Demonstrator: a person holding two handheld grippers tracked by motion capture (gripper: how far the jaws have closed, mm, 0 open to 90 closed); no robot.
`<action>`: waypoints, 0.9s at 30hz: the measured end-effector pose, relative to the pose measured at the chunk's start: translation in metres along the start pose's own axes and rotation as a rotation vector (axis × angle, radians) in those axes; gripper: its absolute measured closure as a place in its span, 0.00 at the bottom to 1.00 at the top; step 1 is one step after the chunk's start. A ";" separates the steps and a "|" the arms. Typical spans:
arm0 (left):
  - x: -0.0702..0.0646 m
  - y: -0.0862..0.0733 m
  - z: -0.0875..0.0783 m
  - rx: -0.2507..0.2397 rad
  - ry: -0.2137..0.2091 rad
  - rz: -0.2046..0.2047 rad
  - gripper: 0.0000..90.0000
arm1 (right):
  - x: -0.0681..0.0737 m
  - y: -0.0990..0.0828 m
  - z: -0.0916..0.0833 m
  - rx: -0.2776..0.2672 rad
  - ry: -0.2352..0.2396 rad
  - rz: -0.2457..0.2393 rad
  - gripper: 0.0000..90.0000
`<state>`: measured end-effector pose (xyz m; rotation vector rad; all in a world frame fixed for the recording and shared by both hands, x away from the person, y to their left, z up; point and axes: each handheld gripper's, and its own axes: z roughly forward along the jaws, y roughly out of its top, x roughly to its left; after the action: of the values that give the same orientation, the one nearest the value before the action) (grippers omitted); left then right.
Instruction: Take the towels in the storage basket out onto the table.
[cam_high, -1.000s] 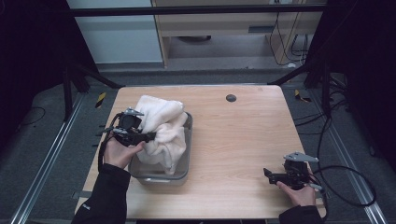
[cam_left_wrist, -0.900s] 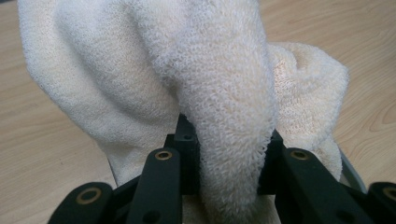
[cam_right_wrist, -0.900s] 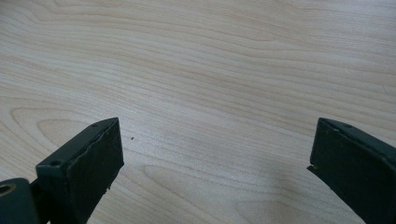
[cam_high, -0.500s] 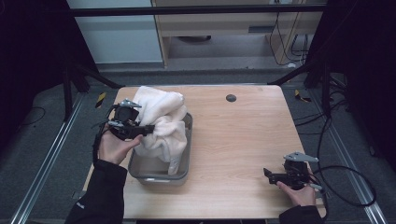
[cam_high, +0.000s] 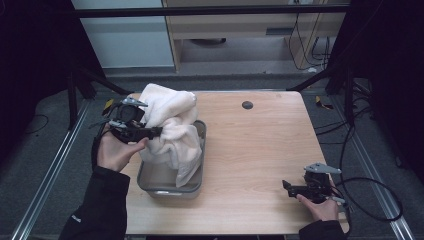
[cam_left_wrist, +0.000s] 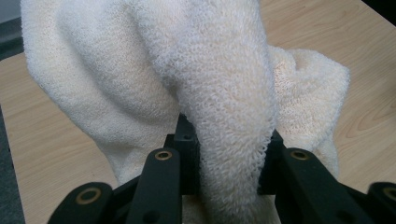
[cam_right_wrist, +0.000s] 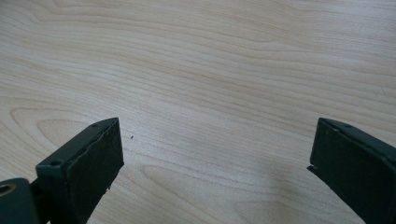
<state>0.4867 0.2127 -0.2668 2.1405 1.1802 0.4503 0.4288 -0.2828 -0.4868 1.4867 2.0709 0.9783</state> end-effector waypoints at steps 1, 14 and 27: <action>0.000 0.001 -0.001 0.005 -0.002 0.003 0.77 | 0.000 0.000 0.000 0.000 0.000 0.000 0.03; 0.001 0.014 -0.017 0.029 -0.002 0.013 0.77 | 0.000 0.000 -0.001 0.000 0.001 0.006 0.03; -0.002 0.027 -0.049 -0.007 -0.002 0.028 0.77 | 0.000 0.000 -0.001 -0.002 -0.003 0.000 0.03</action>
<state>0.4750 0.2188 -0.2124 2.1538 1.1470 0.4635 0.4287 -0.2833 -0.4860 1.4866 2.0675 0.9769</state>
